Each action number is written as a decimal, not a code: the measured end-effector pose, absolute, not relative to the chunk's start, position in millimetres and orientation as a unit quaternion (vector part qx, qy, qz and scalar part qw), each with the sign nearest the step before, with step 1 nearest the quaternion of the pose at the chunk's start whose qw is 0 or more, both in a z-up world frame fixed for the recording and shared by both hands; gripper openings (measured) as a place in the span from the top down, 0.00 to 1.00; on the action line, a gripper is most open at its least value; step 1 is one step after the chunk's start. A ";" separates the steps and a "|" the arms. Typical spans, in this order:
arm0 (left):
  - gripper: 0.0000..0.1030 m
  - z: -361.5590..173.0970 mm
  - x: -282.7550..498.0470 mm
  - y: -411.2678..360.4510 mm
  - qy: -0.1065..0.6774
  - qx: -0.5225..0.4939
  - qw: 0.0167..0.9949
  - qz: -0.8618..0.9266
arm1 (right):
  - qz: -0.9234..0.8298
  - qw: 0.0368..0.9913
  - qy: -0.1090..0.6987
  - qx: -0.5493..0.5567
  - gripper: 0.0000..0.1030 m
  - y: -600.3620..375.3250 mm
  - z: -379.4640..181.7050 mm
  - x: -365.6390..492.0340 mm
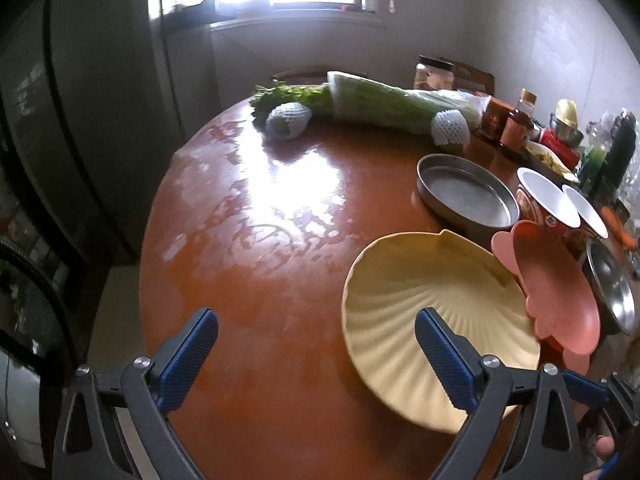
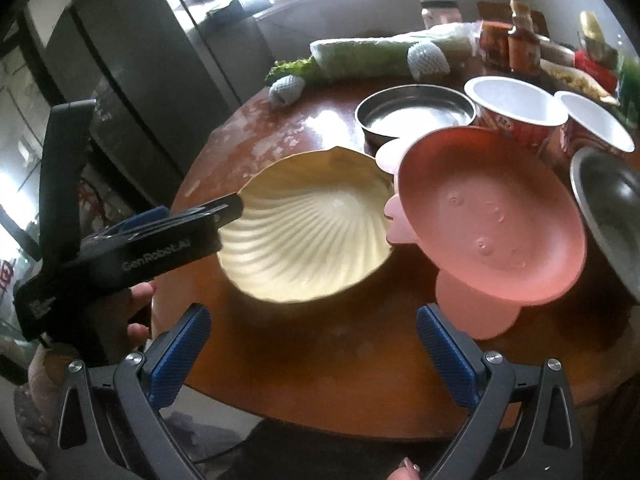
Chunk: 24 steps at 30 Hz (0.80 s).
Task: Organize plates and bowls
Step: 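Reach the left gripper to the yellow shell plate and grasp its rim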
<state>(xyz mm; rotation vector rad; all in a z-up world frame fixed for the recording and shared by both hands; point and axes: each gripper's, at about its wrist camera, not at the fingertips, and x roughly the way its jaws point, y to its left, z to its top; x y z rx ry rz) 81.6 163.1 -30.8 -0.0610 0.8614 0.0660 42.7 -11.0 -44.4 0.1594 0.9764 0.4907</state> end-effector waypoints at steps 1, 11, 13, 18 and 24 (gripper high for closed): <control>0.07 -32.5 86.1 161.9 0.422 -0.028 0.906 0.025 | 0.227 0.853 0.464 0.077 0.00 -10.3 -44.5 45.0; 0.24 -42.1 113.5 158.4 0.441 -0.015 0.897 -0.002 | 0.197 0.859 0.467 0.071 0.04 5.4 -48.3 62.0; 0.34 -45.4 117.5 159.8 0.446 -0.020 0.895 -0.009 | 0.194 0.864 0.460 0.070 0.06 7.4 -48.7 64.5; 0.56 -52.7 119.9 163.6 0.453 -0.049 0.889 -0.040 | 0.196 0.871 0.449 0.039 0.42 13.9 -49.6 71.7; 0.66 -51.4 114.5 170.0 0.452 -0.051 0.890 -0.036 | 0.197 0.867 0.457 0.014 0.50 19.5 -58.6 80.4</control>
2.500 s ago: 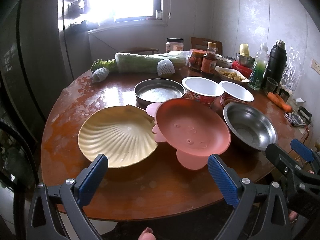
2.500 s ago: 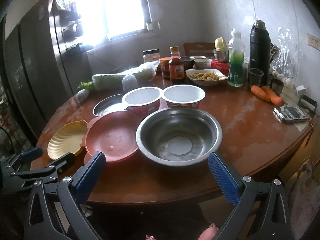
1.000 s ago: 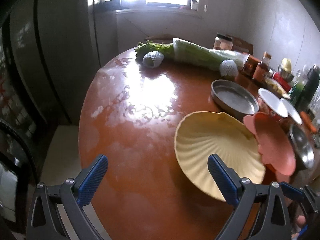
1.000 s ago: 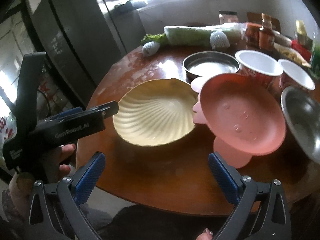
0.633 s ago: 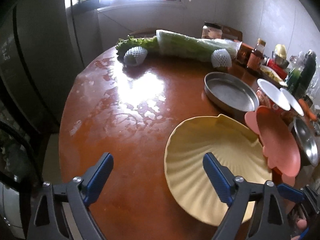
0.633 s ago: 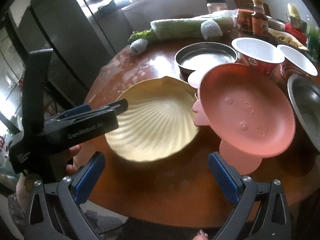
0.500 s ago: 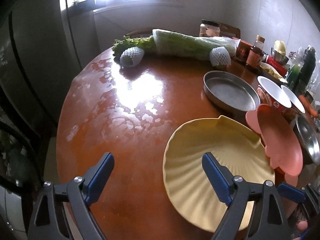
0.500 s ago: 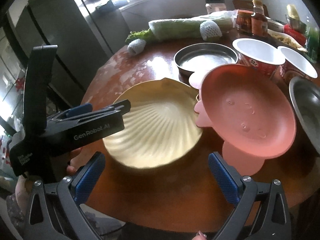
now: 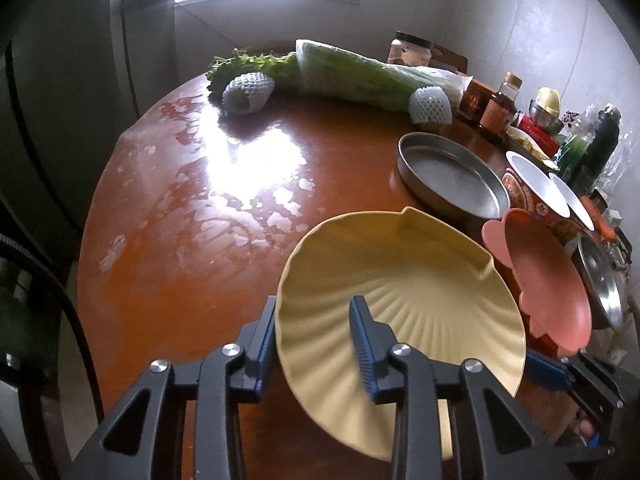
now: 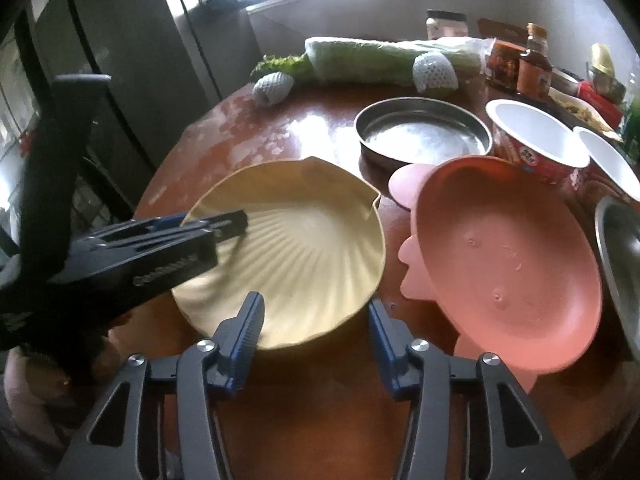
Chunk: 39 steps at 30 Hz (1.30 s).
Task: Organize plates and bowls
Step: 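Reach the left gripper to the yellow shell plate and grasp its rim, then drag the yellow shell plate across the table with the left gripper and release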
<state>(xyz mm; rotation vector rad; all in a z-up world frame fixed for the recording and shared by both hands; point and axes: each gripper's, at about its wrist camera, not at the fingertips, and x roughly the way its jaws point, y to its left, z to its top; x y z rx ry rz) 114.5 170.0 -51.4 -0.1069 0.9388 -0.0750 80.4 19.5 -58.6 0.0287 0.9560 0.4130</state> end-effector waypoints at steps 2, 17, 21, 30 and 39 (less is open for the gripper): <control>0.66 -51.7 110.0 172.7 0.450 -0.047 0.891 -0.028 | 0.202 0.869 0.452 0.006 0.52 21.5 -58.1 82.3; 0.66 -34.4 71.7 191.7 0.428 -0.070 0.901 0.018 | 0.271 0.864 0.420 -0.059 0.56 44.7 -42.4 106.4; 0.66 -35.9 70.1 189.8 0.429 -0.069 0.900 0.029 | 0.274 0.863 0.415 -0.091 0.56 53.1 -44.0 116.2; 0.66 -46.2 73.7 187.1 0.442 -0.067 0.893 0.043 | 0.285 0.852 0.426 -0.112 0.57 58.1 -59.4 133.1; 0.66 -50.0 77.9 186.9 0.444 -0.067 0.892 0.053 | 0.291 0.850 0.423 -0.116 0.57 60.8 -66.0 134.5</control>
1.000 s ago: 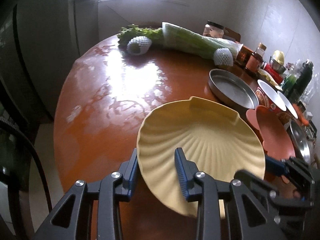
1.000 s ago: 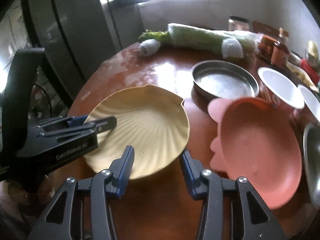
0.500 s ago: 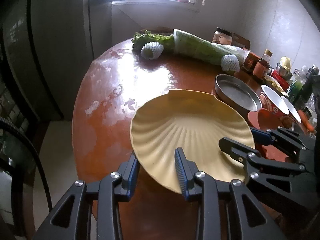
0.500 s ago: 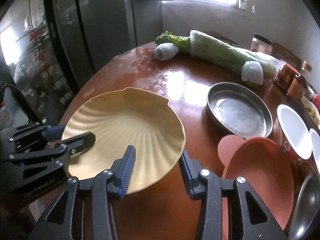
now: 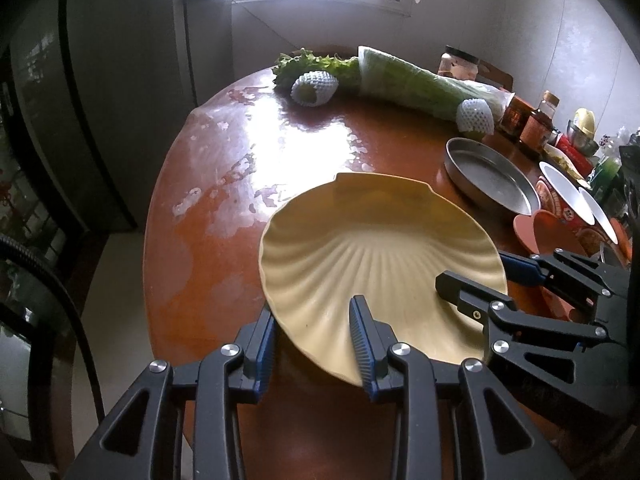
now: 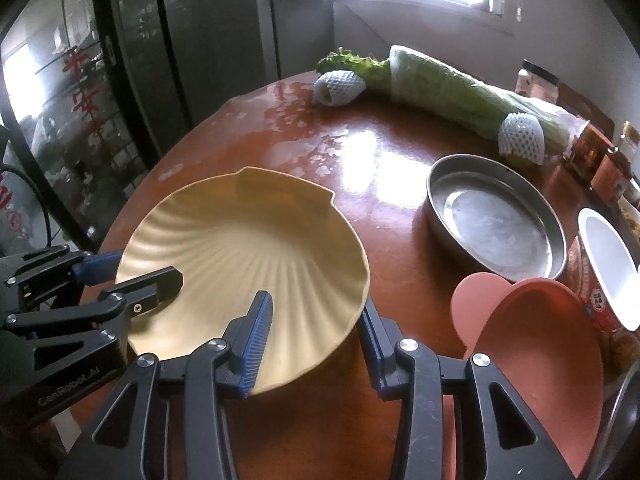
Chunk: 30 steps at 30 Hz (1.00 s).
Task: Organize plates and bowls
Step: 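Drag the yellow shell plate across the table with the left gripper and release, then move the left gripper to the pink pig-shaped plate and grasp its rim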
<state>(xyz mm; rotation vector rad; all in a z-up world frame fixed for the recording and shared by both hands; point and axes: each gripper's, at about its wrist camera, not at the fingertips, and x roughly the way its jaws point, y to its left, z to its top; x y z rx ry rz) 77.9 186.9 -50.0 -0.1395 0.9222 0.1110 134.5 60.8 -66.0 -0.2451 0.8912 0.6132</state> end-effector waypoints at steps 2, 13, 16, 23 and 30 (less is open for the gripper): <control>0.66 -50.3 77.7 187.7 0.443 -0.069 0.892 0.054 | 0.291 0.850 0.423 -0.115 0.57 60.5 -65.9 134.4; 0.59 -46.9 74.0 189.7 0.441 -0.071 0.893 0.060 | 0.294 0.852 0.419 -0.108 0.57 54.2 -60.4 130.9; 0.54 -46.2 72.9 190.3 0.441 -0.069 0.893 0.062 | 0.291 0.854 0.417 -0.108 0.57 52.4 -58.2 130.4; 0.51 -31.5 60.7 194.5 0.422 -0.082 0.900 0.072 | 0.284 0.871 0.390 -0.097 0.53 35.6 -36.6 123.0; 0.48 -4.3 49.9 175.8 0.393 -0.076 0.915 0.052 | 0.275 0.886 0.366 -0.071 0.50 0.3 -5.4 106.3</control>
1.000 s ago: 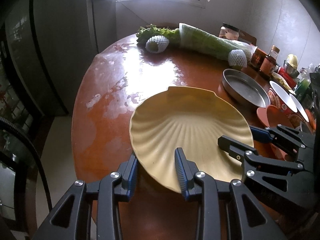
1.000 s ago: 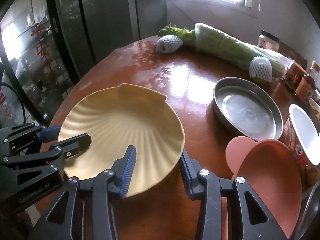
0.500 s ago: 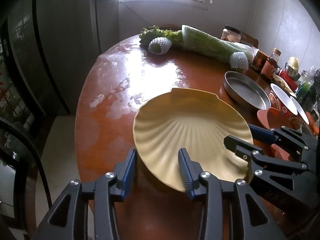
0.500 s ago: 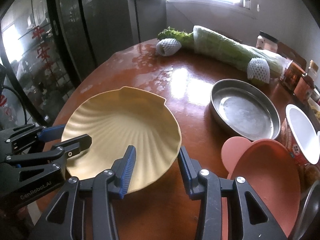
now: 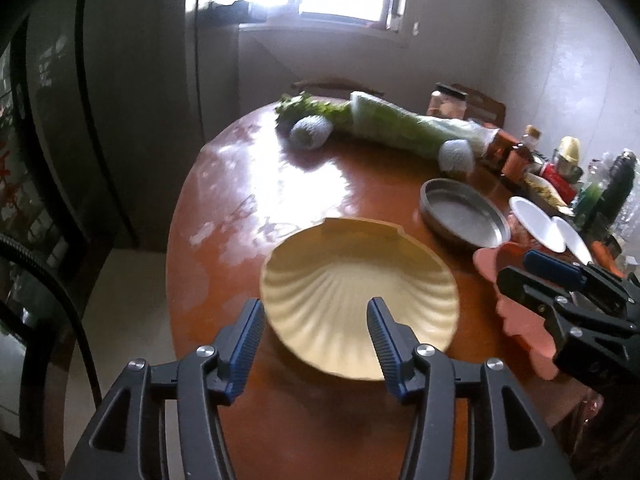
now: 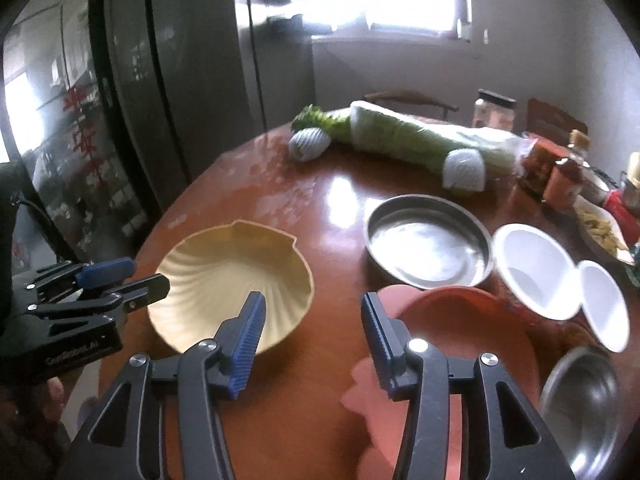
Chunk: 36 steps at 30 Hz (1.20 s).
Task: Organize plates and bowls
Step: 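Move the left gripper to the pink pig-shaped plate and grasp its rim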
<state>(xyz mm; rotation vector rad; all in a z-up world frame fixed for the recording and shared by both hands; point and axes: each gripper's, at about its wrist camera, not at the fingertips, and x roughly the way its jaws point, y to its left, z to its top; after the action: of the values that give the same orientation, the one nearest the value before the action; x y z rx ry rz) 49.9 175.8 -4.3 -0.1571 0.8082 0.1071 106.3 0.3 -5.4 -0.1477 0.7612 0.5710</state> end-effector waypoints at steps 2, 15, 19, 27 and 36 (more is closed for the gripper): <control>0.48 2.7 48.7 166.1 0.386 -0.073 0.918 0.043 | 0.269 0.892 0.358 -0.064 0.49 -12.3 3.8 99.9; 0.48 19.9 45.6 94.7 0.380 -0.045 0.924 -0.016 | 0.224 0.912 0.342 -0.027 0.48 -85.2 24.3 58.5; 0.48 15.0 53.7 71.6 0.390 -0.039 0.919 -0.036 | 0.208 0.913 0.351 -0.015 0.48 -105.2 14.3 39.7; 0.48 -3.1 78.8 38.8 0.419 -0.036 0.905 -0.060 | 0.184 0.900 0.395 0.013 0.46 -125.2 -19.5 12.4; 0.48 -26.1 104.7 27.6 0.447 -0.034 0.892 -0.062 | 0.161 0.881 0.434 0.095 0.43 -143.4 -41.2 30.2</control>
<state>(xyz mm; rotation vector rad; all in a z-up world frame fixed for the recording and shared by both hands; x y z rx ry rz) 104.7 27.6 -26.1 -0.0703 0.9273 -0.1288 30.2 -143.4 -41.2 0.1983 0.9051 0.3346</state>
